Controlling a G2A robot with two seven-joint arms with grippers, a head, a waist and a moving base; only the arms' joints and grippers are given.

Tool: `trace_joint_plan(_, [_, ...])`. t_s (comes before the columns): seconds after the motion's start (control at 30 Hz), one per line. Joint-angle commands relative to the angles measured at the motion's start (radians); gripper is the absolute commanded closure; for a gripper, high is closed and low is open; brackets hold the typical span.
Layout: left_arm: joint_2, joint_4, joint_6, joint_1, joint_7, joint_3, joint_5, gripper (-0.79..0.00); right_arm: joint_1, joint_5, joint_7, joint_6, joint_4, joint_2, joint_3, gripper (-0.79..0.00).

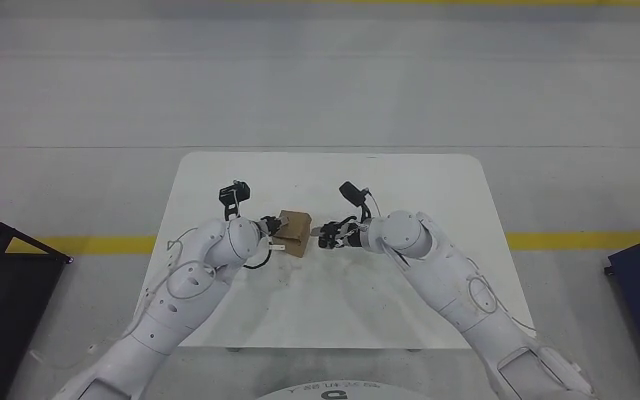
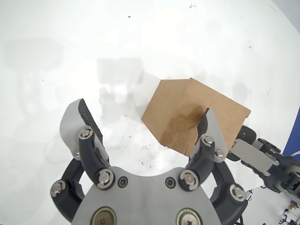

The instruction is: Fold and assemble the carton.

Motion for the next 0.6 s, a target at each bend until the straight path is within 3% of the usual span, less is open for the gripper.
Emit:
trace_joint_plan(0.0, [-0.002, 0.004, 0.001, -0.003, -0.001, 0.002, 0.001, -0.785, -0.005, -0.017, 0.009, -0.004, -0.01, 0.002, -0.005, -0.249])
trace_joint_plan(0.57, [-0.014, 0.021, 0.002, -0.029, -0.027, 0.011, 0.025, -0.785, 0.042, -0.056, 0.031, 0.052, -0.008, -0.009, -0.063, -0.24])
